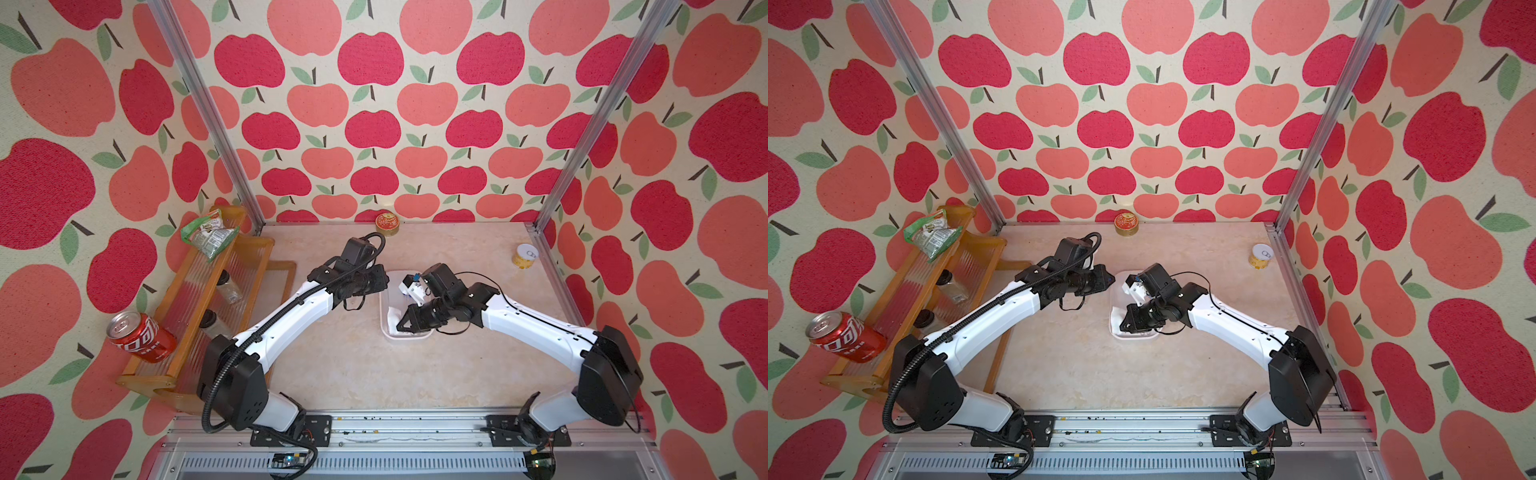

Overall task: Wipe the exteriors of test tubes
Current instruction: Wipe the dirt from the test tube.

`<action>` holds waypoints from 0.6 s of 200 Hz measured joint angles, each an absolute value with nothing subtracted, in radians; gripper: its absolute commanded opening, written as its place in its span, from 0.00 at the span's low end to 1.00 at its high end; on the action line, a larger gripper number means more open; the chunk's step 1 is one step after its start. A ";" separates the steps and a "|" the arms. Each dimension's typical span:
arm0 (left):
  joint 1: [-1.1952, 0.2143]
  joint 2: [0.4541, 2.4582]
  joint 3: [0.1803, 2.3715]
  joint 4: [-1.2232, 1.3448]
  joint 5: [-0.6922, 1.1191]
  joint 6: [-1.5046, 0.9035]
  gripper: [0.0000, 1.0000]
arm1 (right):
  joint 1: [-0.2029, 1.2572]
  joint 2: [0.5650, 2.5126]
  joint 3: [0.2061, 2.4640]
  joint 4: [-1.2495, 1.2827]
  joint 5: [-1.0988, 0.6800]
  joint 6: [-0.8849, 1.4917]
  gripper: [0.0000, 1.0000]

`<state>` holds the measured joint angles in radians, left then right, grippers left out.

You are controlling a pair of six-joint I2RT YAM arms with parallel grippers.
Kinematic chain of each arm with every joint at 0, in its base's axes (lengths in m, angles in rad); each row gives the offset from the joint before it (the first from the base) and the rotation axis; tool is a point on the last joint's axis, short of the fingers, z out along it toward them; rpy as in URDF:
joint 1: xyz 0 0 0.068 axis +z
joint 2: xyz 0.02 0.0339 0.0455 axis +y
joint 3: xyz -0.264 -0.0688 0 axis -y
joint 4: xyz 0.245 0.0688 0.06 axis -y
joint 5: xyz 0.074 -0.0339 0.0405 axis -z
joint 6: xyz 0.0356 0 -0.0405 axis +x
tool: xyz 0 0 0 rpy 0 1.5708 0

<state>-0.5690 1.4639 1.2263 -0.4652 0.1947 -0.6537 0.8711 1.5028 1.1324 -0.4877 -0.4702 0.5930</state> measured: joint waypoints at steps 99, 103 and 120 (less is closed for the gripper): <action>-0.574 1.438 1.226 -0.429 0.244 -0.692 0.16 | 0.779 1.567 1.291 -0.553 -0.454 0.558 0.00; -0.574 1.438 1.226 -0.427 0.245 -0.692 0.16 | 0.775 1.573 1.303 -0.556 -0.454 0.555 0.00; -0.579 1.438 1.225 -0.419 0.249 -0.696 0.16 | 0.761 1.599 1.344 -0.566 -0.454 0.545 0.00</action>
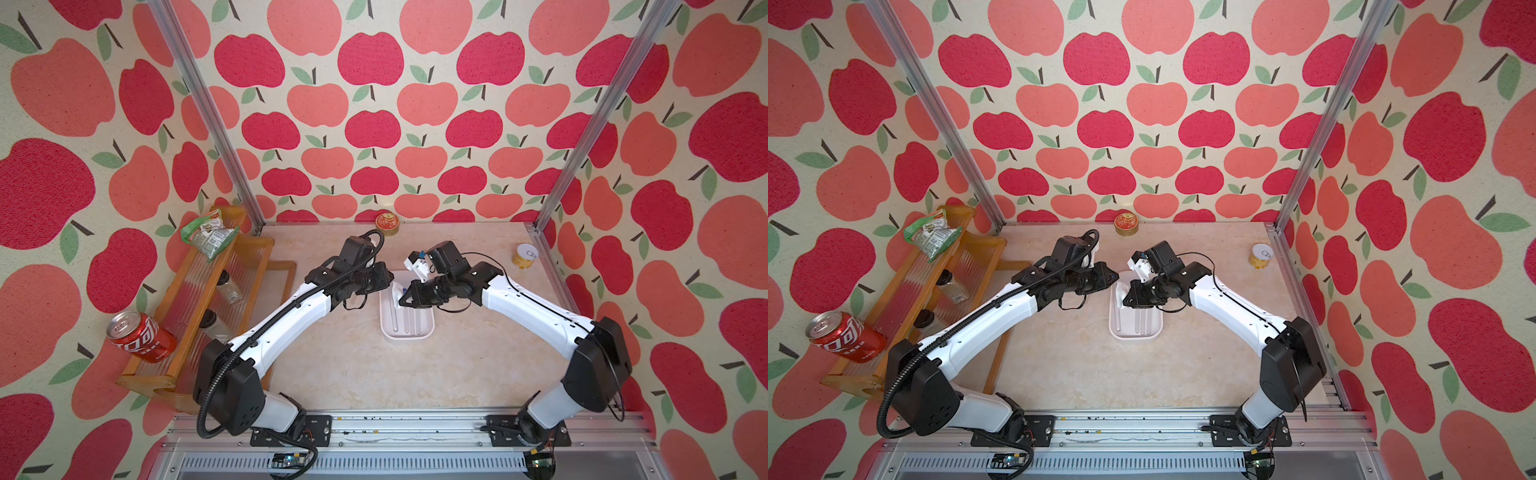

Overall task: Wipe the exteriors of test tubes
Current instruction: Wipe the dirt from the test tube.

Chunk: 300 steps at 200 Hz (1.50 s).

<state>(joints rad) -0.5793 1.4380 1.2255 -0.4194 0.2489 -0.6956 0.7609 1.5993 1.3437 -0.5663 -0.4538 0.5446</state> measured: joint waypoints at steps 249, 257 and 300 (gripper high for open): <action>-0.565 1.444 1.235 -0.413 0.307 -0.715 0.16 | 0.851 1.427 1.114 -0.641 -0.364 0.495 0.00; -0.565 1.447 1.235 -0.412 0.312 -0.717 0.16 | 0.851 1.420 1.114 -0.634 -0.376 0.495 0.00; -0.568 1.461 1.235 -0.405 0.342 -0.717 0.16 | 0.849 1.413 1.132 -0.599 -0.436 0.495 0.00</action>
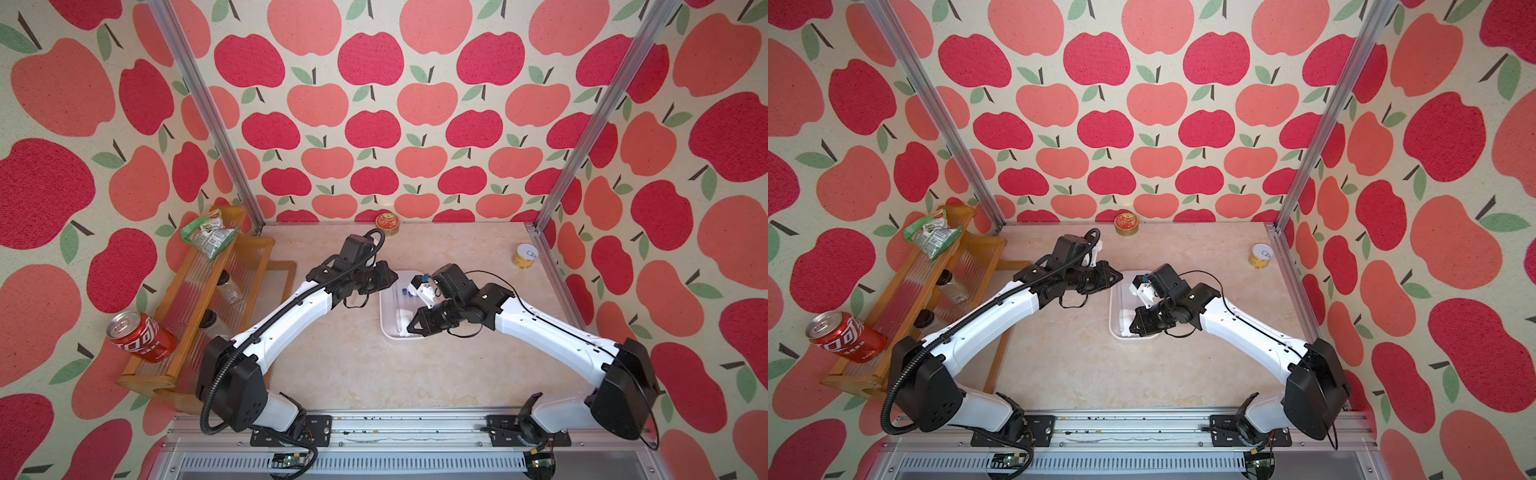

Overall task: Wipe the exteriors of test tubes
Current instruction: Wipe the dirt from the test tube.

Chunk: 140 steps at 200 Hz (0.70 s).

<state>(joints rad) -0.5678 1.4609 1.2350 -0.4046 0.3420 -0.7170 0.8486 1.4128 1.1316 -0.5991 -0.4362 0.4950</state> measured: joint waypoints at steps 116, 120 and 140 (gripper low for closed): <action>-0.582 1.462 1.215 -0.390 0.375 -0.717 0.16 | 0.724 1.535 1.297 -0.539 -0.526 0.491 0.00; -0.582 1.462 1.213 -0.390 0.375 -0.717 0.16 | 0.723 1.537 1.299 -0.539 -0.527 0.491 0.00; -0.582 1.462 1.208 -0.390 0.375 -0.717 0.16 | 0.720 1.539 1.303 -0.535 -0.537 0.491 0.00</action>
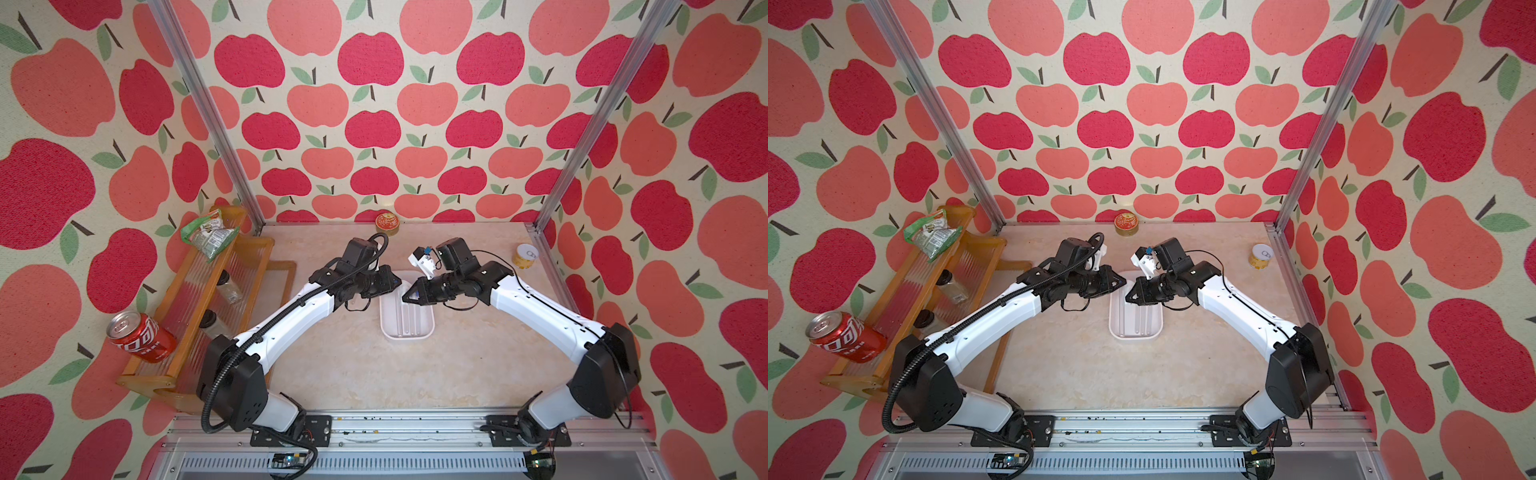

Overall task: Wipe the exteriors of test tubes
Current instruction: Wipe the dirt from the test tube.

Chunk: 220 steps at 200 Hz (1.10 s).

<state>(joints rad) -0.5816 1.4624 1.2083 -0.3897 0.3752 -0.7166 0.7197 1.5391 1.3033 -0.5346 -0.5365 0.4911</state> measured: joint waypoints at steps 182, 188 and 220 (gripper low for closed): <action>-0.540 1.496 1.258 -0.392 0.383 -0.705 0.16 | 0.806 1.400 1.067 -0.467 -0.571 0.544 0.00; -0.540 1.496 1.259 -0.392 0.383 -0.705 0.16 | 0.806 1.400 1.067 -0.467 -0.570 0.544 0.00; -0.539 1.496 1.260 -0.392 0.386 -0.706 0.16 | 0.802 1.401 1.074 -0.469 -0.570 0.544 0.00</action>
<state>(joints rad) -0.5392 1.4963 1.2598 -0.3920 0.3862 -0.7055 0.8024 1.4010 1.0737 -0.4694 -0.5705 0.5438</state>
